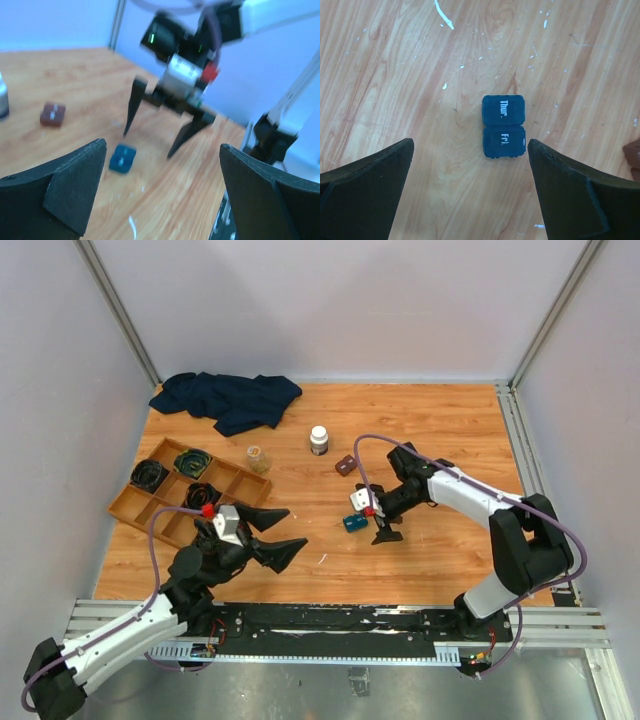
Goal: Sort the pills into containers
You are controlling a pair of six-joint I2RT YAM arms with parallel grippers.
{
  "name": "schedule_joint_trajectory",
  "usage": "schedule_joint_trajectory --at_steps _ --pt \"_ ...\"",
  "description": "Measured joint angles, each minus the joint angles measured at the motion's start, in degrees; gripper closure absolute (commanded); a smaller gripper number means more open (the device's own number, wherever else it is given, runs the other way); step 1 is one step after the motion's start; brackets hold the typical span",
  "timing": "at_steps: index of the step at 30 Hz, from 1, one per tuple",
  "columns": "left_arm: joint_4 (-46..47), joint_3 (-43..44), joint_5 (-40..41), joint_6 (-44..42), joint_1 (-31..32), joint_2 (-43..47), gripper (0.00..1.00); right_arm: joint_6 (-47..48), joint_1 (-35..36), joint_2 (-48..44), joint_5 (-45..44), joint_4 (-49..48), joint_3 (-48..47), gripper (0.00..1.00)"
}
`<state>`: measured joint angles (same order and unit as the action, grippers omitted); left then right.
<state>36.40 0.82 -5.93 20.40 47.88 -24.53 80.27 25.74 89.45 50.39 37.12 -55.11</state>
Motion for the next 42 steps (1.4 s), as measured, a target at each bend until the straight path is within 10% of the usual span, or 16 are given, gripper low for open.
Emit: schedule_joint_trajectory --at_steps 7,21,42 --pt "0.9 -0.3 0.8 0.9 0.0 10.7 0.01 -6.8 2.2 0.4 -5.5 -6.4 1.0 0.01" --pt "0.8 -0.3 0.0 1.9 0.0 0.4 0.01 -10.4 4.6 5.2 -12.7 -9.7 -0.3 0.02" --pt "1.3 -0.3 0.3 3.1 0.0 -1.2 0.01 -11.8 7.6 8.0 -17.6 -10.4 -1.9 0.64"
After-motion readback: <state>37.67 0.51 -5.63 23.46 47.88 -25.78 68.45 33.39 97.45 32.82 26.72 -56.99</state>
